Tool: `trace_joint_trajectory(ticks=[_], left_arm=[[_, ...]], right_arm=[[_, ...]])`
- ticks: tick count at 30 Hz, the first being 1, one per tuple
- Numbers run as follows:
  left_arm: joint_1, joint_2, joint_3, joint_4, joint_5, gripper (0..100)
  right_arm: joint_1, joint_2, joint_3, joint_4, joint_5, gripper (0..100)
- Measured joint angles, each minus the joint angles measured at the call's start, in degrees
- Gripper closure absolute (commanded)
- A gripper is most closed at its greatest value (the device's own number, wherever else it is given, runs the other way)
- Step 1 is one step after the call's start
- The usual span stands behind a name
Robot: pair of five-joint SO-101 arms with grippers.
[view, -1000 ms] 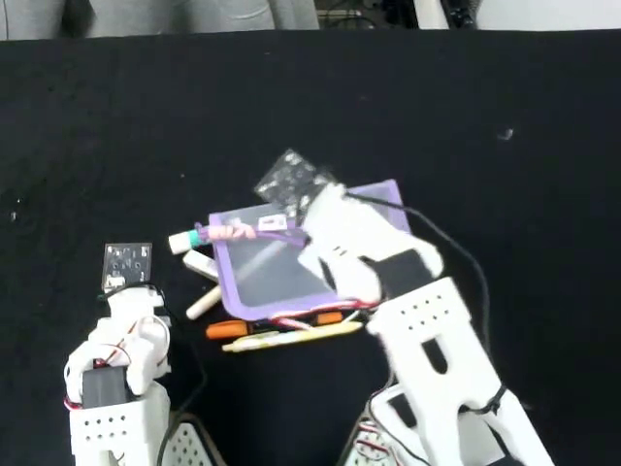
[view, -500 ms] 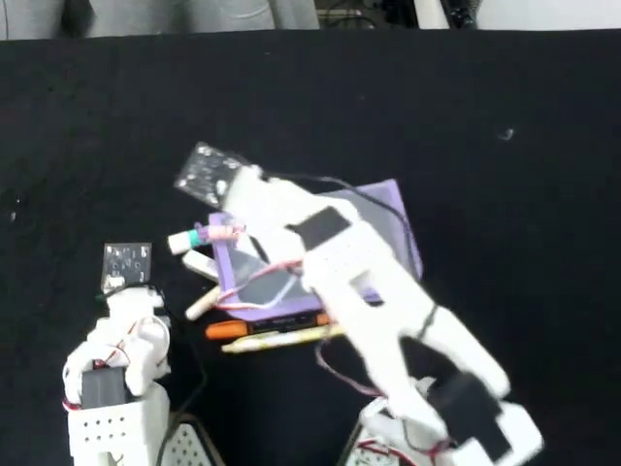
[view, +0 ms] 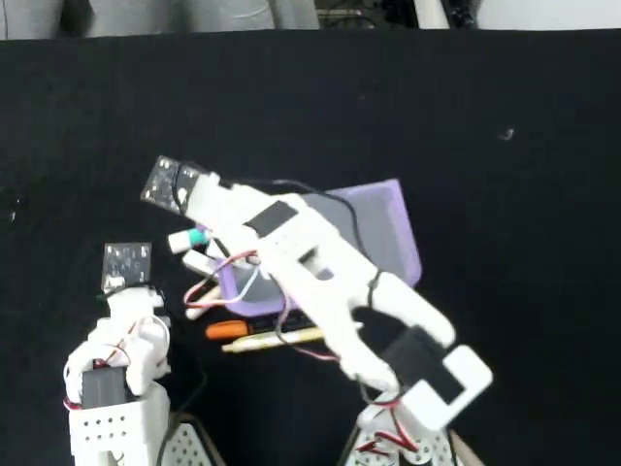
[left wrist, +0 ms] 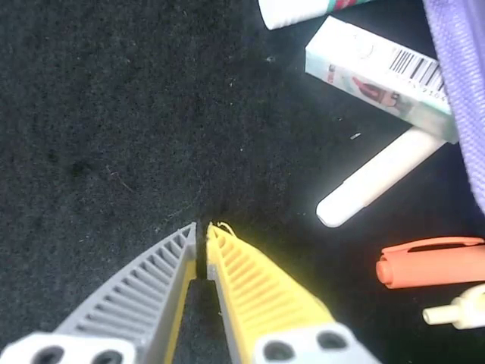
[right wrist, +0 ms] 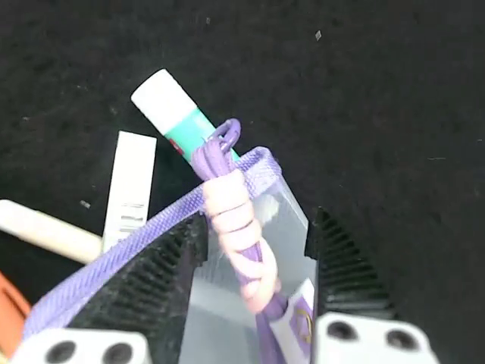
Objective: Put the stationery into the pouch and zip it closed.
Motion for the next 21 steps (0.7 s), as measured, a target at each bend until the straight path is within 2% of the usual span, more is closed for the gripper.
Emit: trace_joint_trajectory(ticks=[4,10,21], left_arm=[[0.0,0.0,0.0,0.0,0.0,97],[0.0,0.0,0.0,0.0,0.0,97],[0.0,0.0,0.0,0.0,0.0,97]], right_arm=[[0.0,3.34,-1.32,-1.41,2.2,79.3],[0.0,4.04,-3.08,0.35,2.81,96.0],[-0.18,-0.44,-3.43,9.32,3.16,98.8]])
